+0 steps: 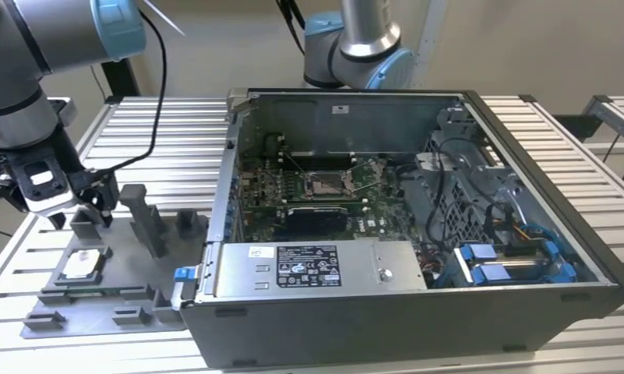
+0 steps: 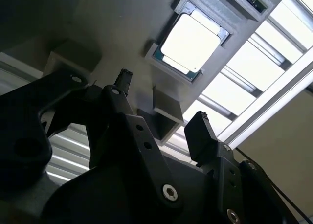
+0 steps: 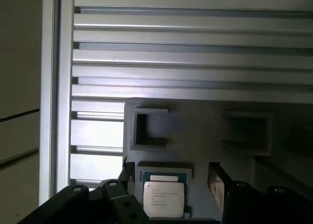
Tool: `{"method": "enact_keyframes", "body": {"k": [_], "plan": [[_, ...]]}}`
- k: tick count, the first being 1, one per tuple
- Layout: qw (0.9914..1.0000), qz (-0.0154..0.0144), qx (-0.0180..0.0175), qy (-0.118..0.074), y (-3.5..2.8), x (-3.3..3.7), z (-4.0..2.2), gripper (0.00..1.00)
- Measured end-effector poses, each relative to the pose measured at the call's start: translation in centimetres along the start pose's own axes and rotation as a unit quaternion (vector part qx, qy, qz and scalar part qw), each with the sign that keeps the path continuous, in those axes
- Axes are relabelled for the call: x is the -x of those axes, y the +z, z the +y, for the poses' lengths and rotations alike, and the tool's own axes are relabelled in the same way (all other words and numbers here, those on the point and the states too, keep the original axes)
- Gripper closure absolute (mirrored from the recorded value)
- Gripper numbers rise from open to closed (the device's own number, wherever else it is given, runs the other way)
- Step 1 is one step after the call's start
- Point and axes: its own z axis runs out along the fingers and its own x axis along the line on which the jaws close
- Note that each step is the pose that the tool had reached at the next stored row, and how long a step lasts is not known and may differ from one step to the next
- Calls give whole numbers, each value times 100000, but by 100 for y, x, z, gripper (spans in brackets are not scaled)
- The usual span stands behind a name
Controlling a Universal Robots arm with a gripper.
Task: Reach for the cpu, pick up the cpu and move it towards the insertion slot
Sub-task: 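Pick up the cpu and move it towards the insertion slot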
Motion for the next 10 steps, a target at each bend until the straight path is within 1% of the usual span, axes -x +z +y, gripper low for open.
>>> {"method": "enact_keyframes", "body": {"k": [4,5,7,10], "plan": [[100000,23,-3,18,57,-28,-3,0],[100000,20,1,6,65,-39,-14,0],[100000,19,-4,17,69,-50,-67,0],[100000,22,-1,19,68,-52,-187,0]]}}
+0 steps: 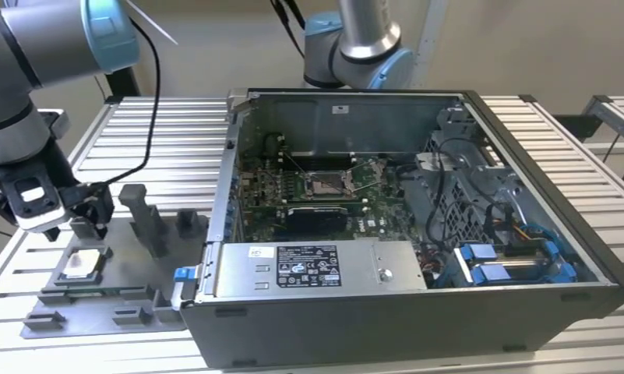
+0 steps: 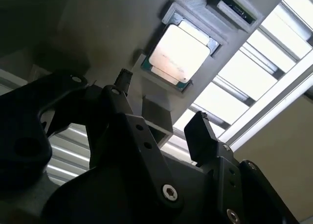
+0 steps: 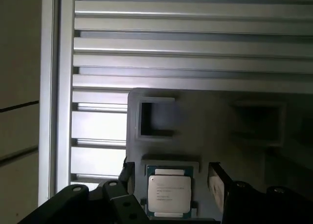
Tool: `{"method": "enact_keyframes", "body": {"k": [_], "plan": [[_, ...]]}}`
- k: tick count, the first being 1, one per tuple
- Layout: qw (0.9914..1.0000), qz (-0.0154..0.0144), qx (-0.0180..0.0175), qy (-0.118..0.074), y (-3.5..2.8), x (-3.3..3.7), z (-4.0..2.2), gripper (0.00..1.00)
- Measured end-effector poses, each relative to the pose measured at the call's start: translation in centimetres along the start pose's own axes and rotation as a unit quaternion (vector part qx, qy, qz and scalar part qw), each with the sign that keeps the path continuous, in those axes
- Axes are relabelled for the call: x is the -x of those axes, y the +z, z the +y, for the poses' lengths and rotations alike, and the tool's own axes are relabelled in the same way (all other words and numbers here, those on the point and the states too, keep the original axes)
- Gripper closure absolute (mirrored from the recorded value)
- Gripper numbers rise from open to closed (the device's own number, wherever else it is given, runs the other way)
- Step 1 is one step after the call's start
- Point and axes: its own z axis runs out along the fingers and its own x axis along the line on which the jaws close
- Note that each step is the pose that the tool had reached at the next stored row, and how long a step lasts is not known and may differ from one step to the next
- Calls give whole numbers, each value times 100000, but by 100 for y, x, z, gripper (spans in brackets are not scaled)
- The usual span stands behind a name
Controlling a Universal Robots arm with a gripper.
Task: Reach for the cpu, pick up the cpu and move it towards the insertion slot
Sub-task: 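Pick up the cpu and move it towards the insertion slot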
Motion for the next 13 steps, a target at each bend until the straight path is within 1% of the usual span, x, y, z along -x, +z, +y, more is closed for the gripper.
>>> {"method": "enact_keyframes", "body": {"k": [2,4,6,8,13], "plan": [[100000,9,-1,-4,4,-1,-89,0],[100000,33,-2,-4,17,-2,-150,0],[100000,55,0,2,33,-2,-195,0],[100000,57,5,13,61,-2,-217,0],[100000,65,3,39,153,0,-225,0]]}}
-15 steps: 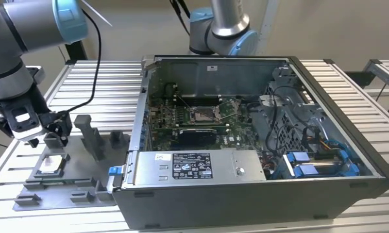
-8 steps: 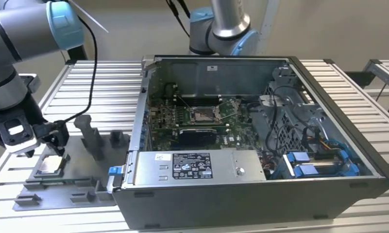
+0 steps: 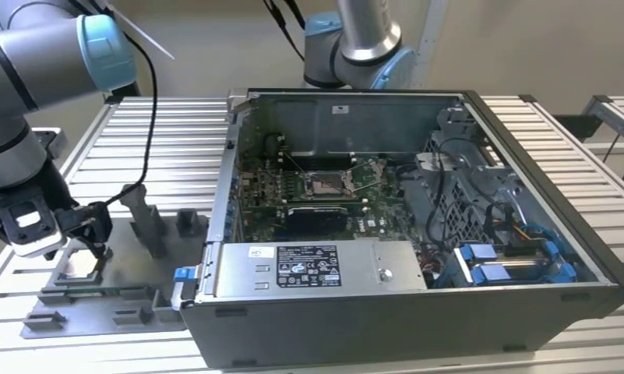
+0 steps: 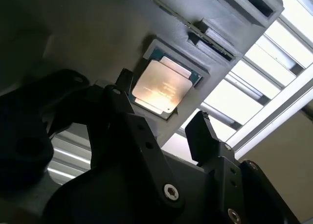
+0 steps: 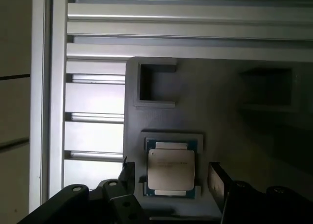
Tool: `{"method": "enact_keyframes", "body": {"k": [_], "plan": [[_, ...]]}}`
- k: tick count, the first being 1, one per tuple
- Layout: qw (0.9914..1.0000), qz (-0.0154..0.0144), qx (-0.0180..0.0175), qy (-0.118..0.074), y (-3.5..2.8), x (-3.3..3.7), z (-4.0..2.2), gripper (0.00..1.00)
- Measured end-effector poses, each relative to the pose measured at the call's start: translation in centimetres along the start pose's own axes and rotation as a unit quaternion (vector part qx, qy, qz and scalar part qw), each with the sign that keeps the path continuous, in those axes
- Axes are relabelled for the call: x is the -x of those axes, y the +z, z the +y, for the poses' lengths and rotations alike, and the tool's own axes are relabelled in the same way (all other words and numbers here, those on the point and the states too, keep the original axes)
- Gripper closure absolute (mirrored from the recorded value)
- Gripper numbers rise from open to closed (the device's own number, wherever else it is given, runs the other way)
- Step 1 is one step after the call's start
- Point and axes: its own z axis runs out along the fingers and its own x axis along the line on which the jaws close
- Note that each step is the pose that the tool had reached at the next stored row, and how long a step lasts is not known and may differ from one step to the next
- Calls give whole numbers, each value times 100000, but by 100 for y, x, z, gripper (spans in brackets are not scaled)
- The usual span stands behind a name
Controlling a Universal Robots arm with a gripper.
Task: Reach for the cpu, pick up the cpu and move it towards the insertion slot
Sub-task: 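Pick up the cpu and move it towards the insertion slot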
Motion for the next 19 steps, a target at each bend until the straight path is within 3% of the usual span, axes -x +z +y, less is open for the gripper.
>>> {"method": "enact_keyframes", "body": {"k": [19], "plan": [[100000,1,-3,-1,184,4,-29,0]]}}
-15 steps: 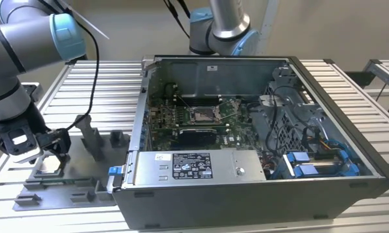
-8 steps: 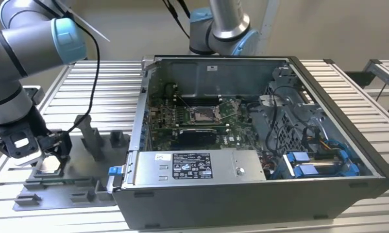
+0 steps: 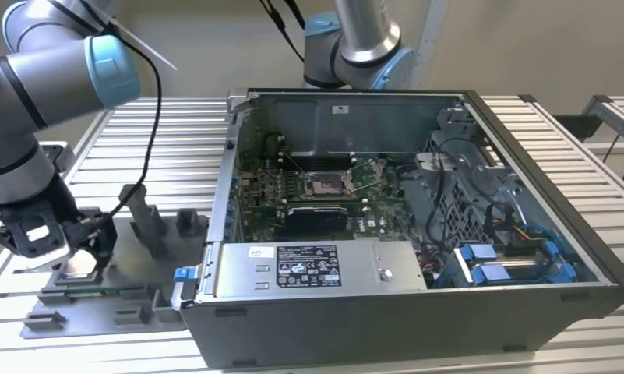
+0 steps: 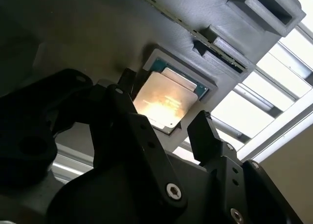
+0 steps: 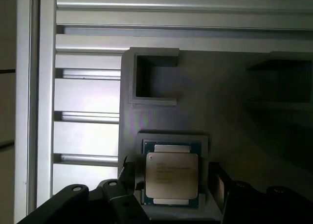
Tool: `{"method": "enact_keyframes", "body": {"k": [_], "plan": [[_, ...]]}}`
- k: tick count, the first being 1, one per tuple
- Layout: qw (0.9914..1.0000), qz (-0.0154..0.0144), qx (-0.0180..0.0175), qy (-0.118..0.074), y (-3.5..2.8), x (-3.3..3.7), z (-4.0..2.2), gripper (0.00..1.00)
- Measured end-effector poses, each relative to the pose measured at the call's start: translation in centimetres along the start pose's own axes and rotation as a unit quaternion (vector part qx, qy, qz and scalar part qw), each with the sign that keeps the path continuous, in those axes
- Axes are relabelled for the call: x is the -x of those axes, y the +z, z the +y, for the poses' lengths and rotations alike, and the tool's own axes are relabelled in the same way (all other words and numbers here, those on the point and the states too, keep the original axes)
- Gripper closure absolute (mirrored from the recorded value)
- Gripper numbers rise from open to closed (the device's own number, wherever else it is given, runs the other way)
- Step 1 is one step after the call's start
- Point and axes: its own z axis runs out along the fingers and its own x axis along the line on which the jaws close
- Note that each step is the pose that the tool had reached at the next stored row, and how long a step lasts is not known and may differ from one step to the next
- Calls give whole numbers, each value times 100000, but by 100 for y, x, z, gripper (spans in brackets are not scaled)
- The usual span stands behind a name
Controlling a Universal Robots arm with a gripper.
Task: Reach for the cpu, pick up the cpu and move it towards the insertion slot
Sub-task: 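Pick up the cpu and move it towards the insertion slot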
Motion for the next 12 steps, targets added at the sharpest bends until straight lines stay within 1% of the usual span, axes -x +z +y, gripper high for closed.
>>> {"method": "enact_keyframes", "body": {"k": [8,9,12], "plan": [[100000,0,3,1,8,0,0,0],[100000,-1,3,1,9,0,0,100],[100000,6,2,3,8,0,0,100]]}}
